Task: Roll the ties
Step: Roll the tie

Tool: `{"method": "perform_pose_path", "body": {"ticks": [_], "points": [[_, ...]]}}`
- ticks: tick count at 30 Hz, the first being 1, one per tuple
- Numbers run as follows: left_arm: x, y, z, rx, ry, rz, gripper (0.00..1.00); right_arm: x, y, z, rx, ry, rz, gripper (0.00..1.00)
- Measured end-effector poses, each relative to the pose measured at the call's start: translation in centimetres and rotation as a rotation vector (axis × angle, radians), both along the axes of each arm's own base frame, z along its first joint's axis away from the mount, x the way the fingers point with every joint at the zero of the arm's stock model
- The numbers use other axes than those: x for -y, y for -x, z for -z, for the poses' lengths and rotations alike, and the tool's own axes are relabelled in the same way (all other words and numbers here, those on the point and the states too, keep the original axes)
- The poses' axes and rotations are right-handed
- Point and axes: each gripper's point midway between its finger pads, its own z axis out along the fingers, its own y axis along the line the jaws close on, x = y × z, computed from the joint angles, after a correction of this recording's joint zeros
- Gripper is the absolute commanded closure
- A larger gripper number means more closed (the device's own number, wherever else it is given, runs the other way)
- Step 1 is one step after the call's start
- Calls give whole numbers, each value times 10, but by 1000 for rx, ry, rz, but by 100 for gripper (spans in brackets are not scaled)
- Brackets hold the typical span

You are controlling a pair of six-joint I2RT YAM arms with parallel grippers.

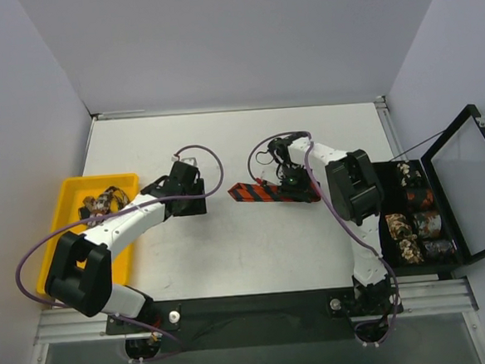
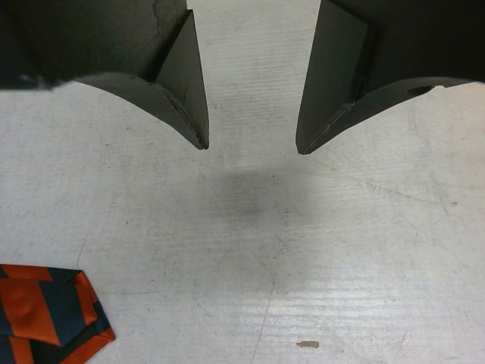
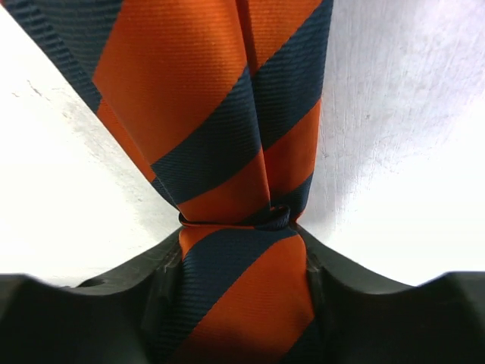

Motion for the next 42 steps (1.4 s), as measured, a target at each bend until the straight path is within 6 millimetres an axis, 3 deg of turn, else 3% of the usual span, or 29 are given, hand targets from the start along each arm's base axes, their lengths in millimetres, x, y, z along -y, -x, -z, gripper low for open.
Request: {"method": "perform_pose_path", "body": {"ticks": [7, 11, 12, 13, 16, 21, 23, 24, 25, 27, 29, 31, 32, 36, 39, 42], "points": [[-11, 2, 6, -13, -10, -14, 39, -3, 3, 0, 6, 3, 31, 60], [-23, 2, 9, -20, -22, -33, 39, -16, 8, -1, 9, 1, 27, 58], [-26, 2, 10, -23, -24, -39, 39, -22, 9, -1, 10, -4, 18, 54], [-28, 2, 11, -23, -26, -43, 39, -29, 10, -1, 14, -9, 9, 42], [-30, 2, 11, -22, -27, -46, 39, -48, 12, -3, 25, -32, -5, 20], [-28, 1, 5, -9, -10, -41, 39, -65, 11, -8, 44, -68, -7, 0], [-27, 1, 2, -4, -4, -39, 39, -69, 6, -16, 65, -88, 3, 0], [-26, 1, 1, -2, -1, -38, 38, -72, 3, -23, 86, -103, 11, 0], [-25, 0, -1, -1, 7, -39, 29, -75, 0, -31, 108, -121, 20, 0], [-21, -3, -8, 6, 25, -38, 26, -79, -8, -57, 171, -169, 51, 0], [-13, -9, -19, 28, 50, -39, 25, -86, -17, -96, 269, -247, 100, 0], [-3, -14, -31, 52, 76, -31, 18, -87, -23, -136, 362, -342, 176, 0], [3, -16, -37, 65, 88, -24, 5, -86, -24, -157, 406, -391, 221, 0], [39, -19, -65, 118, 143, 28, 3, -62, -17, -223, 578, -586, 442, 0], [71, -18, -82, 146, 170, 85, 3, -35, 2, -235, 656, -664, 598, 0], [100, -17, -86, 145, 191, 129, 3, -23, 28, -229, 691, -744, 763, 0]]}}
